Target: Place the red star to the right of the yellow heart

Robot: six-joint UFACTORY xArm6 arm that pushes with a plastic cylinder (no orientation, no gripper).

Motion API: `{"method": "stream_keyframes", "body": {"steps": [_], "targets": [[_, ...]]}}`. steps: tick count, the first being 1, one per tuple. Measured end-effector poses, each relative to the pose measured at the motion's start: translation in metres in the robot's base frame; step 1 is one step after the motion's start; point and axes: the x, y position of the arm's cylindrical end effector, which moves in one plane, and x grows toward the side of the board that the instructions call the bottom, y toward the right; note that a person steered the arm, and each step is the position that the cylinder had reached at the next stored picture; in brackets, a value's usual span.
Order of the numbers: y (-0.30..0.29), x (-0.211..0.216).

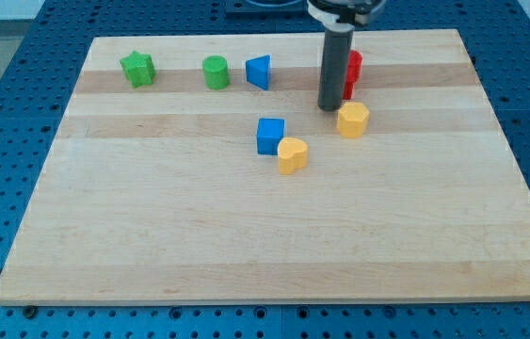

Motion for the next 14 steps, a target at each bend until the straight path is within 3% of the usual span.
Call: {"method": "stream_keyframes", "body": {"steps": [2, 3, 4, 5, 7, 10, 13, 14], "targets": [[-0.041, -0.059], [-0.058, -0.118], [-0.046, -0.147], [-0.001, -0.146], [0.055, -0.12], [0.056, -0.104], [-0.007, 0.043], [-0.011, 0.075]]}}
